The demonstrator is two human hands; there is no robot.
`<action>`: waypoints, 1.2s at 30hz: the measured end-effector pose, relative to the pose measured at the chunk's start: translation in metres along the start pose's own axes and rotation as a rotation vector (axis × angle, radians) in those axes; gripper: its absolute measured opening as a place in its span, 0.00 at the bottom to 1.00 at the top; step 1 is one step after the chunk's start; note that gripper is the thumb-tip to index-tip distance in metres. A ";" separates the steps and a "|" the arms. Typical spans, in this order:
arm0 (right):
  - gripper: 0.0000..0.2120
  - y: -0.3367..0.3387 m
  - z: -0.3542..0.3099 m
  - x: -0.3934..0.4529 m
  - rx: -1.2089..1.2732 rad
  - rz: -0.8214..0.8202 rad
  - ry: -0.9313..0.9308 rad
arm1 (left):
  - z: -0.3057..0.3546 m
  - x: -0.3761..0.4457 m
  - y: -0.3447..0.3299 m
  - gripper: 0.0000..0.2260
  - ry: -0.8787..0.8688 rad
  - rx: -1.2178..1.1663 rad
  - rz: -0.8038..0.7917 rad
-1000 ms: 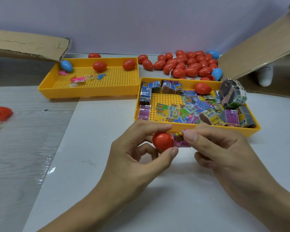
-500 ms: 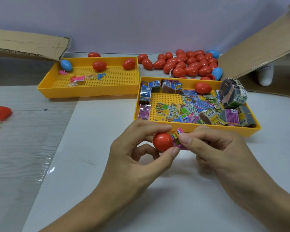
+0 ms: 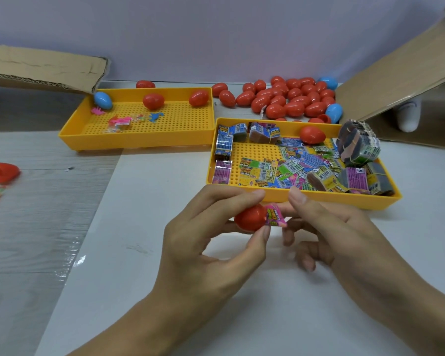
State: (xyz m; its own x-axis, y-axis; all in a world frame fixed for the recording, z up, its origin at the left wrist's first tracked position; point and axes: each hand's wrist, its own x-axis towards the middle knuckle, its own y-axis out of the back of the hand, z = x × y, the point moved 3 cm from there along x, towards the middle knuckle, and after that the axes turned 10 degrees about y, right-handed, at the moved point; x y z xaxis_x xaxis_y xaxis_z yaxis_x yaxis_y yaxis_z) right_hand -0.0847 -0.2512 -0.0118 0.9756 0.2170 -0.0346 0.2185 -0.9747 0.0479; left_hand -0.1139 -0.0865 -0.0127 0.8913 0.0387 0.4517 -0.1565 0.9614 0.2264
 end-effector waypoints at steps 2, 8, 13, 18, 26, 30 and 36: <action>0.24 -0.001 -0.002 0.000 0.044 -0.019 0.010 | 0.001 0.000 0.001 0.16 0.004 0.028 0.015; 0.24 0.002 -0.004 -0.002 0.082 -0.014 0.086 | 0.005 0.001 0.005 0.14 -0.104 0.148 0.052; 0.31 0.000 -0.007 -0.003 0.087 -0.029 0.113 | 0.007 0.002 0.004 0.16 -0.165 0.181 0.085; 0.23 -0.003 -0.007 -0.005 0.145 -0.080 0.040 | 0.010 0.000 0.003 0.14 -0.256 0.243 0.065; 0.13 0.000 -0.009 -0.005 0.305 -0.103 0.028 | 0.012 0.002 0.006 0.18 -0.281 0.285 0.102; 0.28 -0.002 -0.007 -0.005 0.158 -0.096 0.048 | 0.011 0.001 0.006 0.15 -0.297 0.274 0.082; 0.24 -0.003 -0.010 -0.007 0.184 -0.131 0.101 | 0.007 0.001 0.005 0.15 -0.233 0.167 0.039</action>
State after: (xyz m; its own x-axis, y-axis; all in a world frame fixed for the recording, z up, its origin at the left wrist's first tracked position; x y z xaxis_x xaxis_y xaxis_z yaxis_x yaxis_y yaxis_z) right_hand -0.0917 -0.2496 -0.0019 0.9387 0.3370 0.0721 0.3439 -0.9295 -0.1335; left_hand -0.1166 -0.0836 -0.0053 0.7647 -0.0076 0.6444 -0.2735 0.9015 0.3353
